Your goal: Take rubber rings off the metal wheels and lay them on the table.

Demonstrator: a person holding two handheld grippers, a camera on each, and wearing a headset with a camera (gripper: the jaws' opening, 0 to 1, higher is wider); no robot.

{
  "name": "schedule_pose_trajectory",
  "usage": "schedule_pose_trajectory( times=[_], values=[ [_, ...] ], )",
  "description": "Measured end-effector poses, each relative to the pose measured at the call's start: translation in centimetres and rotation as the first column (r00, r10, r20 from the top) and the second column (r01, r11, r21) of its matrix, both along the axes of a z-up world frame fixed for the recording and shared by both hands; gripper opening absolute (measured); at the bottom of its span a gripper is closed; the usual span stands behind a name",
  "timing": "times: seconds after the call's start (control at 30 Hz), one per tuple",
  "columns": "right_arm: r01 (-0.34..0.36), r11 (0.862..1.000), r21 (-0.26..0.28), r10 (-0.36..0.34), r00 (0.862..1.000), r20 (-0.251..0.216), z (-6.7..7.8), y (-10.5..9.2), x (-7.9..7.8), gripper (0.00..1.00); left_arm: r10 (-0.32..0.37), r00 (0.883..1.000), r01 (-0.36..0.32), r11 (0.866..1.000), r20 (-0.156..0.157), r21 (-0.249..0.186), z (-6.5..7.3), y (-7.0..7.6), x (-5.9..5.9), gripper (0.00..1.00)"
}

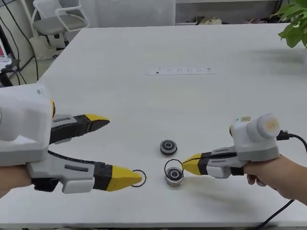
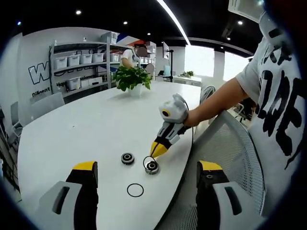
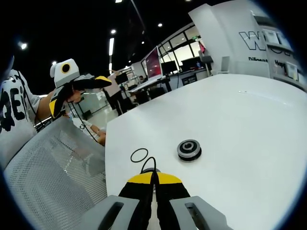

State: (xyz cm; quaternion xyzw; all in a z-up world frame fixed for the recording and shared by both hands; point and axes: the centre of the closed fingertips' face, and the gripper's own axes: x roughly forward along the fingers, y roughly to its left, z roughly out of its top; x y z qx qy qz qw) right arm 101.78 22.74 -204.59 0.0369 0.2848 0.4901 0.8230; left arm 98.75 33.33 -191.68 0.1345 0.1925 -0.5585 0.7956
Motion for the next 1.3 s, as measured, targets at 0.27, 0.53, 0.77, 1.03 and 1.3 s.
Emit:
schedule_pose_trajectory(
  times=[0.27, 0.53, 0.77, 1.03, 1.3],
  values=[
    [-0.011, 1.000, 0.006, 0.011, 1.000, 0.000, 0.4, 0.8, 0.4, 0.00, 0.022, 1.000, -0.022, 1.000, 0.007, -0.006, 0.9, 1.2, -0.5, 0.90],
    [-0.028, 0.999, 0.018, 0.028, 1.000, 0.006, 0.9, 2.3, 1.0, 0.00, 0.044, 0.999, -0.044, 0.999, 0.005, 0.006, 0.8, 2.2, -0.6, 0.92],
    [-0.075, 0.997, 0.033, 0.075, 0.997, -0.006, 1.0, 5.0, 0.8, 0.00, 0.059, 0.998, -0.059, 0.998, 0.024, 0.016, 0.9, 3.1, -0.6, 0.93],
    [-0.135, 0.990, 0.030, 0.135, 0.991, -0.015, 0.4, 7.3, 0.4, 0.00, 0.069, 0.997, -0.070, 0.997, 0.023, 0.019, 1.0, 3.9, -0.8, 0.93],
    [-0.187, 0.982, -0.001, 0.187, 0.982, 0.021, -0.3, 8.5, 0.3, 0.00, 0.091, 0.996, -0.091, 0.996, 0.022, 0.020, 1.0, 4.8, -0.7, 0.94]
  ],
)
